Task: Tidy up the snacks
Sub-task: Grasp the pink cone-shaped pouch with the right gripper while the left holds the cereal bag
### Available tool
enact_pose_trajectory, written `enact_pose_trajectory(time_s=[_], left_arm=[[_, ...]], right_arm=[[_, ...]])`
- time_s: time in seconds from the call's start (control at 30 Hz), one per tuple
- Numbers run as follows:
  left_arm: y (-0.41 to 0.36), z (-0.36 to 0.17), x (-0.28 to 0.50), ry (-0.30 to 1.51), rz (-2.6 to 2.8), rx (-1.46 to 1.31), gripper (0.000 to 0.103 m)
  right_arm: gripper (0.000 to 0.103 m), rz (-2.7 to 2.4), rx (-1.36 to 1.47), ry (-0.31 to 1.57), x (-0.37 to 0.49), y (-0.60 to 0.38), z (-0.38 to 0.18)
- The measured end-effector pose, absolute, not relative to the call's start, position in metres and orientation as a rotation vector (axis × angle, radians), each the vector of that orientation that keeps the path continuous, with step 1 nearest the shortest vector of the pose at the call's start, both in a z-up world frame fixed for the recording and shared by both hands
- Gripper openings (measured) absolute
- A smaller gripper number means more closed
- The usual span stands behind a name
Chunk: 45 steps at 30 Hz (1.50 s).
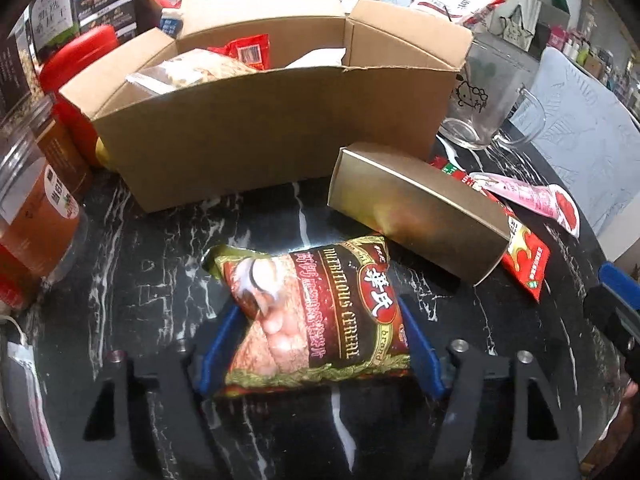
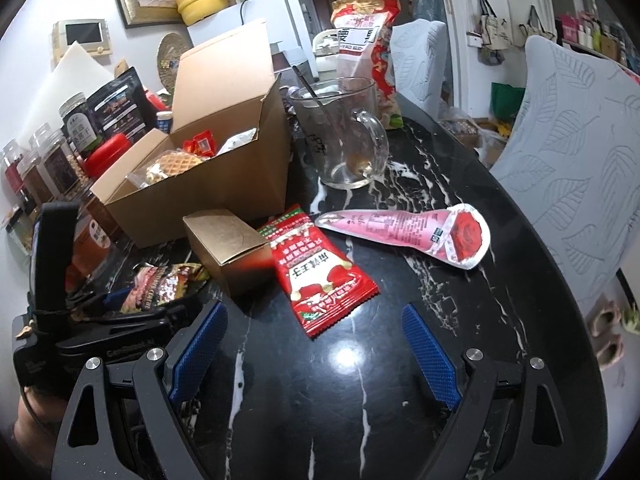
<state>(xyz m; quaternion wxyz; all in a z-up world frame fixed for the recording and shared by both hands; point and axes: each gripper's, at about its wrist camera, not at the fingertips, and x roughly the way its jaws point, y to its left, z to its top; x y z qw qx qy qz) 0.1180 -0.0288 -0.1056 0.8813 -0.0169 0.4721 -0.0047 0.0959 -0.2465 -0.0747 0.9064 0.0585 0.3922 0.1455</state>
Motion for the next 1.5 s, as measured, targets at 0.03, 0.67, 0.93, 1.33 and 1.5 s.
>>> enact_pose_trajectory(time_s=[0.03, 0.67, 0.93, 1.33, 1.5], left_arm=[[-0.027, -0.104, 0.117, 0.981, -0.016, -0.044, 0.07], [-0.024, -0.086, 0.106, 0.957, -0.089, -0.143, 0.068], [-0.023, -0.074, 0.108, 0.915, -0.098, -0.168, 0.068], [-0.05, -0.057, 0.133, 0.882, -0.146, -0.169, 0.068], [-0.062, -0.06, 0.147, 0.897, -0.157, -0.163, 0.068]], right_arm=[[0.09, 0.297, 0.12, 0.811, 0.096, -0.247, -0.075], [0.09, 0.21, 0.047, 0.799, 0.124, -0.278, -0.07], [0.09, 0.199, -0.047, 0.787, 0.152, -0.286, -0.068], [0.09, 0.45, -0.239, 0.887, 0.205, -0.278, -0.079], [0.09, 0.54, -0.323, 0.951, 0.223, -0.274, -0.09]])
